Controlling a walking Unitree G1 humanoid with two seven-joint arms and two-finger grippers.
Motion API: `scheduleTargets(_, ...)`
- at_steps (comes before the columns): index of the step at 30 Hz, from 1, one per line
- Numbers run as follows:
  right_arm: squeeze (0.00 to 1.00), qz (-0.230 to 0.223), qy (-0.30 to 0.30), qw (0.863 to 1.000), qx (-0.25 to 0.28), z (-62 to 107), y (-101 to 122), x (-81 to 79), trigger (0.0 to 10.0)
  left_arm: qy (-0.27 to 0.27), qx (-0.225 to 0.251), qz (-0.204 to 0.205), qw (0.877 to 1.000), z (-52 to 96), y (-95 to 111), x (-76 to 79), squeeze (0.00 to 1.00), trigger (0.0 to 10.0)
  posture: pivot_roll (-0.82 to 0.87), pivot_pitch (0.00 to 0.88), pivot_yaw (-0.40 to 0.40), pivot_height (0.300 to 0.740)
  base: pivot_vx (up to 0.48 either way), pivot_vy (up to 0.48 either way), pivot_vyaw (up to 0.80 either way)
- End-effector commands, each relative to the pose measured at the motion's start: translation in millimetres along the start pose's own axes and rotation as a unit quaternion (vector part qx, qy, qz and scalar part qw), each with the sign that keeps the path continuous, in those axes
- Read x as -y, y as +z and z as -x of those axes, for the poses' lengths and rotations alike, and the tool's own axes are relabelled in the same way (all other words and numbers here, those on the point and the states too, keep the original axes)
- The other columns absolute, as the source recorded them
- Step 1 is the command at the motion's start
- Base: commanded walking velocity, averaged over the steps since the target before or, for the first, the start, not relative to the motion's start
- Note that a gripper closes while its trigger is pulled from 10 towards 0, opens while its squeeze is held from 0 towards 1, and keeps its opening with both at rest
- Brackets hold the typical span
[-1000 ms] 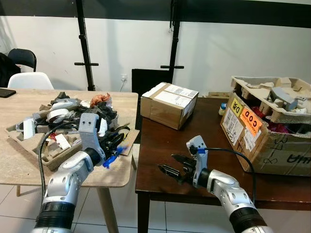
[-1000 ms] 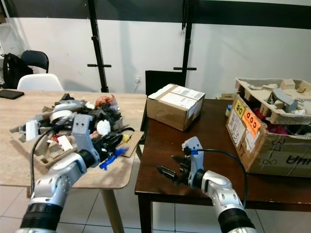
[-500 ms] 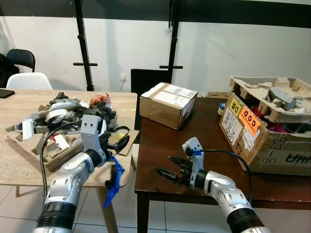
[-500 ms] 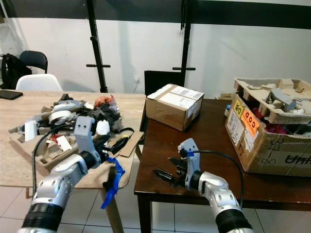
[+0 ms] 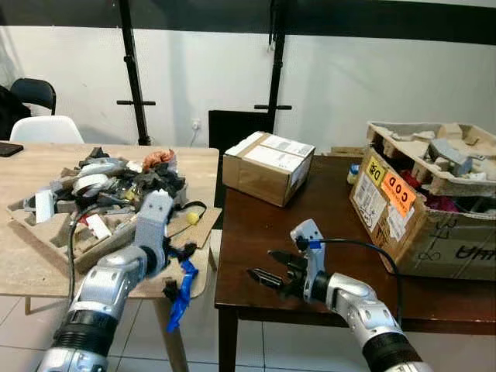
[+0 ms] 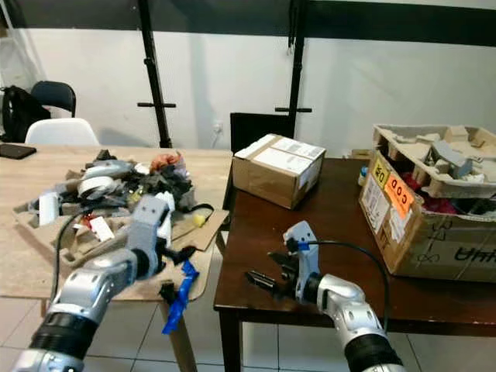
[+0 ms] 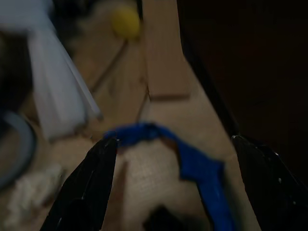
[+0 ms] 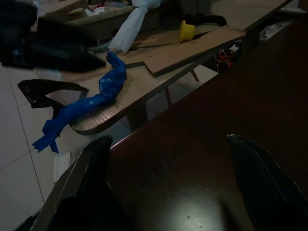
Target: Picking trash to rubbish bin
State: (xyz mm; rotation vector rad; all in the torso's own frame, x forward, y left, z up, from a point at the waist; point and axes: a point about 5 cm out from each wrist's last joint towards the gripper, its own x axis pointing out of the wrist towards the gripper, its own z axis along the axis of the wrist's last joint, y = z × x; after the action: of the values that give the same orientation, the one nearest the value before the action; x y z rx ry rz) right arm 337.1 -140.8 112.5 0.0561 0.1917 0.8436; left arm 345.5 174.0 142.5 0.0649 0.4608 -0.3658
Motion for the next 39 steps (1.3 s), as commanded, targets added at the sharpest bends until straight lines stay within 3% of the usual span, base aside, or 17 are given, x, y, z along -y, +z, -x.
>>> scheduleTargets(1,0.00,0.006,0.002,1.000,-0.006,2.2,-3,-0.3,10.0,0.006,-0.037,0.010,0.999,-1.6,-12,0.4,0.00,10.0,0.06,0.000,-0.013,0.740,0.000,0.000,0.00)
scheduleTargets(10,0.00,0.011,0.002,1.000,-0.010,3.3,-4,0.1,10.0,-0.030,-0.113,0.040,0.992,-5.4,-37,18.3,0.00,10.0,0.06,0.000,-0.013,0.740,0.000,0.000,0.00)
scheduleTargets(11,0.00,0.011,0.001,1.000,-0.010,3.6,-4,0.5,10.0,-0.030,-0.129,0.041,0.990,-5.1,-42,19.2,0.00,6.2,0.06,0.000,-0.012,0.740,0.000,0.000,0.00)
scheduleTargets(12,0.00,0.011,0.001,1.000,-0.010,3.6,-4,0.5,10.0,-0.030,-0.129,0.041,0.990,-5.1,-42,19.2,0.00,6.2,0.06,0.000,-0.012,0.740,0.000,0.000,0.00)
scheduleTargets(13,0.00,0.010,0.000,1.000,-0.011,3.9,-4,0.7,10.0,-0.026,-0.132,0.042,0.990,-4.8,-43,18.4,0.00,1.0,0.06,0.000,-0.012,0.740,0.000,0.000,0.00)
scheduleTargets(14,0.00,0.010,-0.001,1.000,-0.011,4.0,-4,0.9,10.0,-0.025,-0.132,0.046,0.990,-4.8,-43,17.8,0.00,0.0,0.06,0.000,-0.012,0.740,0.000,0.000,0.00)
scheduleTargets(32,0.00,0.008,-0.010,1.000,-0.011,5.2,-3,4.5,10.0,0.001,-0.093,0.077,0.993,-0.4,-30,5.9,0.00,0.0,0.06,0.000,-0.017,0.740,0.000,0.000,0.00)
scheduleTargets(39,0.00,0.005,-0.014,1.000,-0.006,7.0,0,6.8,10.0,-0.041,-0.030,0.139,0.989,6.4,-4,5.2,0.00,0.0,0.05,0.000,-0.017,0.740,0.000,0.000,0.00)
